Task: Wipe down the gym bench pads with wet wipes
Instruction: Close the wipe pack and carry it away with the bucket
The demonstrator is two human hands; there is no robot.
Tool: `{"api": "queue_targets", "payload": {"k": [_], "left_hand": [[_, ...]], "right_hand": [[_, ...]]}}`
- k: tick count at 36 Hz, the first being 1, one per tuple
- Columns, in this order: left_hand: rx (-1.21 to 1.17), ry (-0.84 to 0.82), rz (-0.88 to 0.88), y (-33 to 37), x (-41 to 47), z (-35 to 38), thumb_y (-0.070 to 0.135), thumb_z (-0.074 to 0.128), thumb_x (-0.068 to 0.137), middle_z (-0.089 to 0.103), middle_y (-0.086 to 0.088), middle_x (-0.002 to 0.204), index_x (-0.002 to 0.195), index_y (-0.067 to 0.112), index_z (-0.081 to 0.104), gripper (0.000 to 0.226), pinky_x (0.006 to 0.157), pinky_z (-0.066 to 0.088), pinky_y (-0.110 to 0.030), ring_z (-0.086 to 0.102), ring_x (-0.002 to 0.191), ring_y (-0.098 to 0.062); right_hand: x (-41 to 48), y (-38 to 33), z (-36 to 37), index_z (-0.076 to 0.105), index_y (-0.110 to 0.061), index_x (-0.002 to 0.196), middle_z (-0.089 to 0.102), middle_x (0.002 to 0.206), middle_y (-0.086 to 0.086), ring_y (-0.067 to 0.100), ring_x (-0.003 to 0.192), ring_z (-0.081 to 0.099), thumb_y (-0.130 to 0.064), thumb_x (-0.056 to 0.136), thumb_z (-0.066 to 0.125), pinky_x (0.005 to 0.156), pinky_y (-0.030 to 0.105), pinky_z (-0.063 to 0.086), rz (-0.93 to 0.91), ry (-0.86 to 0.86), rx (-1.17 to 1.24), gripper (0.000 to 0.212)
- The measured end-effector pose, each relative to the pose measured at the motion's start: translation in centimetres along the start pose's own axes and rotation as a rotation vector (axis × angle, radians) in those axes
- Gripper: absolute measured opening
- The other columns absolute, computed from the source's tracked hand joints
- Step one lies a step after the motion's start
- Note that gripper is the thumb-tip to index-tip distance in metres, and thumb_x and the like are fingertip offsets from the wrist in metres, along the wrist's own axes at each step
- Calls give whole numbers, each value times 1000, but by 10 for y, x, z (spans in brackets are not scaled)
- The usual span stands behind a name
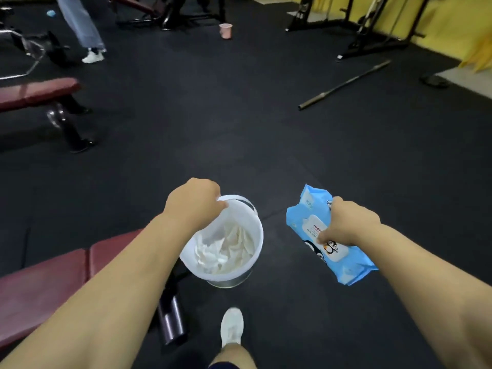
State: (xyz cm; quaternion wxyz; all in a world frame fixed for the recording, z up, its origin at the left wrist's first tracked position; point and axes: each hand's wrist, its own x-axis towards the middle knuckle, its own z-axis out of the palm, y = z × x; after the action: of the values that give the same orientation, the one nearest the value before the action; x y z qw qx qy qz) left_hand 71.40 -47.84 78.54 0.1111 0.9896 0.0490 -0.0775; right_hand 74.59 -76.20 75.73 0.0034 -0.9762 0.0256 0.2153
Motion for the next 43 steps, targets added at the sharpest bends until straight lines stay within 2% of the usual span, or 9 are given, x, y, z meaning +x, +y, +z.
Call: {"api": "queue_targets", "payload": {"k": [5, 13, 21, 35, 43], "left_hand": [[45, -39, 167, 58, 101, 8, 41, 55, 88, 61, 2, 81, 87, 18, 62, 24, 57, 45, -27, 60, 73, -20], [110, -108, 420, 154, 249, 9, 41, 56, 89, 60, 2, 80, 85, 19, 60, 23, 60, 48, -29, 59, 71, -19], [229, -91, 590, 255, 377, 14, 41, 54, 90, 61, 3, 85, 90, 20, 62, 23, 61, 48, -28, 60, 74, -19], [216, -139, 641, 474, 594, 26, 39, 57, 89, 61, 2, 87, 88, 21, 63, 19, 60, 43, -26, 59, 77, -21], [148, -156, 683, 587, 694, 33, 39, 55, 90, 59, 4, 81, 87, 21, 61, 19, 56, 42, -26, 59, 73, -19]], "right_hand": [[59, 43, -18, 40, -20, 99, 58, 86, -6, 12, 73, 61, -50, 62, 78, 57, 27, 47, 130, -41, 67, 61], [146, 105, -63, 40, -21, 102, 60, 87, -7, 11, 74, 63, -49, 64, 78, 66, 30, 55, 341, -48, 178, 61], [226, 179, -103, 40, -21, 100, 54, 87, -8, 12, 74, 57, -52, 60, 79, 54, 27, 40, 490, -33, 264, 64], [420, 355, -184, 40, -20, 98, 56, 87, -7, 16, 75, 59, -51, 60, 79, 51, 28, 38, 572, -6, 298, 63], [510, 450, -236, 39, -20, 96, 56, 84, -8, 12, 71, 58, -53, 59, 78, 51, 27, 40, 601, -7, 306, 63]]}}
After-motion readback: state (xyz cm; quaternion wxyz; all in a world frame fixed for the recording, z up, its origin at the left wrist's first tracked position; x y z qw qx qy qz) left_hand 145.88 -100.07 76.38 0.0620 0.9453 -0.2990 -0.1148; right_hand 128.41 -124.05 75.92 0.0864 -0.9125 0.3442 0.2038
